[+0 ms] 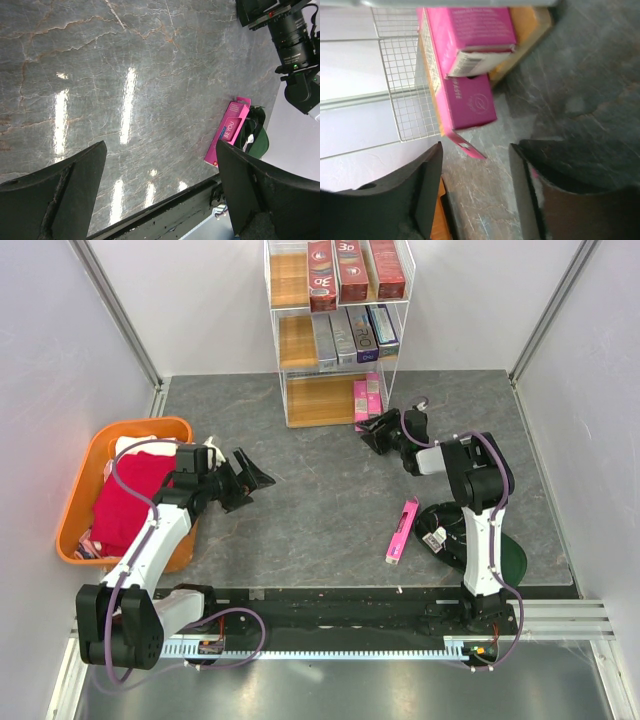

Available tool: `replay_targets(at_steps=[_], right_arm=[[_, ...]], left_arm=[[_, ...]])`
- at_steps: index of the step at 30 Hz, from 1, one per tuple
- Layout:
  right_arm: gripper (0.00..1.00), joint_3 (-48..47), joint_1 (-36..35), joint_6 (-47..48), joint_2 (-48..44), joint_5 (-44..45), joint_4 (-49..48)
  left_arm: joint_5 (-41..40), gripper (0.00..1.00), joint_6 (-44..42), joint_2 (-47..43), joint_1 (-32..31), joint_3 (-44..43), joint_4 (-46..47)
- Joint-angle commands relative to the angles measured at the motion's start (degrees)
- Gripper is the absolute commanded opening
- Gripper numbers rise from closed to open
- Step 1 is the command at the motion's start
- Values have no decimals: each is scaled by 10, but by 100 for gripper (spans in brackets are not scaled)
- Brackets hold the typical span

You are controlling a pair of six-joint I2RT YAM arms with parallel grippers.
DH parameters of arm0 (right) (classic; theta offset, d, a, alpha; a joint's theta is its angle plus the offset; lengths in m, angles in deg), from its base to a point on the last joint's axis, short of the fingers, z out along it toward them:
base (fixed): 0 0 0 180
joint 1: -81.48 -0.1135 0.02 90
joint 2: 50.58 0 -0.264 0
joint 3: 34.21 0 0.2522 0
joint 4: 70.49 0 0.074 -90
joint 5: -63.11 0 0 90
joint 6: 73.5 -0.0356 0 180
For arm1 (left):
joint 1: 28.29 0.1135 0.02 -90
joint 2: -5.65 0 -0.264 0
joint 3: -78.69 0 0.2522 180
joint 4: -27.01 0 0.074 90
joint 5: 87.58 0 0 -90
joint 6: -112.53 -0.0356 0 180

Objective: Place and organize the toothpastes onto the shelf

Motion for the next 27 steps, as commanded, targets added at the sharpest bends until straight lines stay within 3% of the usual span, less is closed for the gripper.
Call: replay_targets(at_steps=[1, 5, 13, 22, 27], right_arm=[[54, 13, 1, 0, -23, -1, -8], [43, -23, 3, -5, -1, -2, -11], [38, -89, 5, -11, 36, 0, 2], [50, -16, 6, 32, -34, -39, 17], [62, 69, 6, 91, -124, -55, 59]], left_arm=[[12, 97, -7, -3, 2, 4, 27], [12, 96, -7, 0, 2, 3, 28], [10, 96, -9, 5, 2, 8, 28], [16, 98, -24, 16, -12, 4, 35], [-9, 98, -26, 35, -69, -16, 39]])
